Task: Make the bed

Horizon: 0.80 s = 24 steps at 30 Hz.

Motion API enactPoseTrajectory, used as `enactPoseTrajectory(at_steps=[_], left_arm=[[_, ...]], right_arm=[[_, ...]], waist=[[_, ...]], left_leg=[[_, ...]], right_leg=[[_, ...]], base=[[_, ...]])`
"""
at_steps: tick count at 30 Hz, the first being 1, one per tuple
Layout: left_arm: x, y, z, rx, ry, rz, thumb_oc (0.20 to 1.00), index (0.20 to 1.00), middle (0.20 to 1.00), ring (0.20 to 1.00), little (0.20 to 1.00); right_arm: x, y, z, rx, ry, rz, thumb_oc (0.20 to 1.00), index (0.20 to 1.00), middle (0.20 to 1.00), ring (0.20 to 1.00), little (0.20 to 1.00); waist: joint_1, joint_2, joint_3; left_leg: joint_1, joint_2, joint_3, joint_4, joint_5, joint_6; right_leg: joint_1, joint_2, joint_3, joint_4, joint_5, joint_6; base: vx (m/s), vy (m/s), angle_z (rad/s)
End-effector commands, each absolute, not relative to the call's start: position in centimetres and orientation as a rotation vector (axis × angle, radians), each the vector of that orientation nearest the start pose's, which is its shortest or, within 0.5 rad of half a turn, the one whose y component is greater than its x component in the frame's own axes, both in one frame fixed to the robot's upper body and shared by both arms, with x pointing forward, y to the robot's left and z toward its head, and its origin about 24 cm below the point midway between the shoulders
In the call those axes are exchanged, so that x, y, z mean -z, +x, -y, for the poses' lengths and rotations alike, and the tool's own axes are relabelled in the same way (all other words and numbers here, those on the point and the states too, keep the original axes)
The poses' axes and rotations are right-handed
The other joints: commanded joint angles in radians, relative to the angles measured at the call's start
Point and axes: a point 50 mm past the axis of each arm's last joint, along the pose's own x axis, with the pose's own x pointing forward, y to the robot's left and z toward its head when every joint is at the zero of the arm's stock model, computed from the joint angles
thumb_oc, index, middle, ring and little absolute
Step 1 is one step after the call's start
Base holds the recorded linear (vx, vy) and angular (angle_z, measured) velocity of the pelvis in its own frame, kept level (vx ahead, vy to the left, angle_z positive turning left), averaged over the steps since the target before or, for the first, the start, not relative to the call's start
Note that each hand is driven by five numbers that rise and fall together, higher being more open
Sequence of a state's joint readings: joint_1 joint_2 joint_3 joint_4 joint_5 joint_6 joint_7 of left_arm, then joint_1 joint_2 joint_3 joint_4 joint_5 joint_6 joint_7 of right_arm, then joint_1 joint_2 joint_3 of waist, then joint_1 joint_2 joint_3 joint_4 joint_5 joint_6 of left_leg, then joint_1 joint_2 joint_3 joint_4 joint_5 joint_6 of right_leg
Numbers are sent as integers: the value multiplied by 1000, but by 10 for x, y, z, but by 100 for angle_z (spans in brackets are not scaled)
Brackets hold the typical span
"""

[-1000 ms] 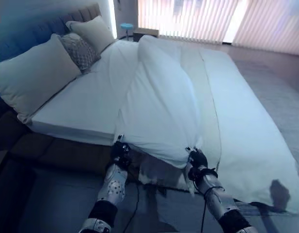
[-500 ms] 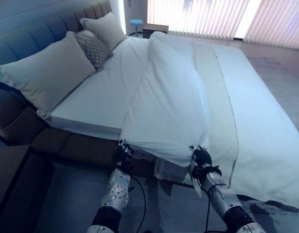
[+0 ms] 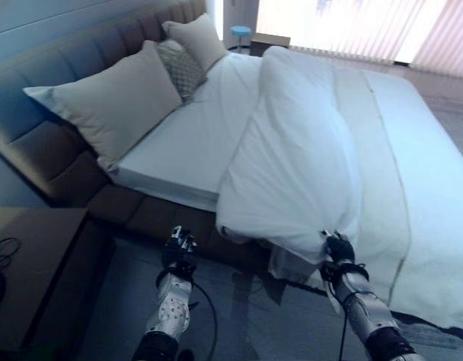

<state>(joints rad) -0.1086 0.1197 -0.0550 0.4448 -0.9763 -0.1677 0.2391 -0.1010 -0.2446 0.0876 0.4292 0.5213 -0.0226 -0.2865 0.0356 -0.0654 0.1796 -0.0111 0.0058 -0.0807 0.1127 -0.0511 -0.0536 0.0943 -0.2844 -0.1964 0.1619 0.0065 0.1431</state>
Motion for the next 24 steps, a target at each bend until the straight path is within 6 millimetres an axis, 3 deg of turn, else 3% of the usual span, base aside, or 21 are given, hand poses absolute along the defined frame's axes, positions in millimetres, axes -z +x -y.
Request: enactPoseTrajectory(at_steps=[1, 4, 5, 7, 10, 12, 14, 15, 17, 24], left_arm=[[3, 266, -184, -345, -800, -137, 200, 200, 200, 200, 200], [3, 264, -187, -345, -825, -132, 200, 200, 200, 200, 200], [4, 262, -188, -337, -853, -128, 200, 200, 200, 200, 200], [12, 256, -188, -355, -872, -152, 200, 200, 200, 200, 200], [25, 247, -191, -393, -873, -205, 200, 200, 200, 200, 200], [40, 239, -186, -406, -874, -279, 200, 200, 200, 200, 200], [42, 237, -185, -402, -858, -288, 200, 200, 200, 200, 200], [51, 229, -186, -413, -820, -332, 200, 200, 200, 200, 200], [52, 228, -186, -405, -798, -346, 200, 200, 200, 200, 200], [57, 222, -194, -373, -681, -375, 200, 200, 200, 200, 200]], right_arm=[[-20, 282, 187, 204, 208, -118, 200, 200, 200, 200, 200], [-28, 285, 179, 171, 226, -81, 200, 200, 200, 200, 200], [-33, 283, 177, 144, 237, -50, 200, 200, 200, 200, 200], [-32, 278, 171, 109, 242, -48, 200, 200, 200, 200, 200], [-18, 267, 168, 99, 232, -98, 200, 200, 200, 200, 200], [0, 255, 170, 118, 210, -171, 200, 200, 200, 200, 200], [7, 250, 169, 116, 204, -205, 200, 200, 200, 200, 200], [24, 243, 166, 106, 162, -286, 200, 200, 200, 200, 200], [30, 240, 166, 105, 141, -318, 200, 200, 200, 200, 200], [84, 211, 175, 106, -81, -597, 200, 200, 200, 200, 200]], waist=[[24, 24, -54], [31, 36, -53], [28, 34, -52], [34, 21, -59], [35, 8, -54], [1, 9, -42], [1, 8, -41], [3, 9, -45], [1, 10, -47], [-4, 14, -36]], left_leg=[[-10, 13, 44, -62, 8, 9], [8, 7, 56, -104, 25, 19], [25, -16, 56, -145, 46, 25], [35, -32, 73, -175, 61, 25], [41, -45, 80, -186, 69, 25], [42, -55, 63, -187, 74, 32], [38, -58, 69, -190, 79, 33], [26, -55, 88, -200, 73, 33], [19, -55, 91, -200, 72, 34], [6, -56, 114, -200, 67, 37]], right_leg=[[-124, -10, -69, -7, 122, 4], [-129, 16, -88, 35, 79, -5], [-138, 97, -60, 43, 22, -21], [-127, 146, -103, 5, -9, -35], [-117, 187, -99, -34, -25, -47], [-131, 233, 21, -53, -25, -46], [-124, 226, 12, -74, -15, -41], [-108, 208, -15, -115, 5, -27], [-111, 211, -1, -125, 12, -25], [-119, 211, 15, -178, 38, -20]], base=[[-95, 421, -3], [-27, 317, -27], [15, 235, -17], [9, 200, -1], [-5, 79, 3], [7, 78, 11], [-15, 11, 37], [-25, -25, 10], [-11, -28, -14], [22, -36, -7]])
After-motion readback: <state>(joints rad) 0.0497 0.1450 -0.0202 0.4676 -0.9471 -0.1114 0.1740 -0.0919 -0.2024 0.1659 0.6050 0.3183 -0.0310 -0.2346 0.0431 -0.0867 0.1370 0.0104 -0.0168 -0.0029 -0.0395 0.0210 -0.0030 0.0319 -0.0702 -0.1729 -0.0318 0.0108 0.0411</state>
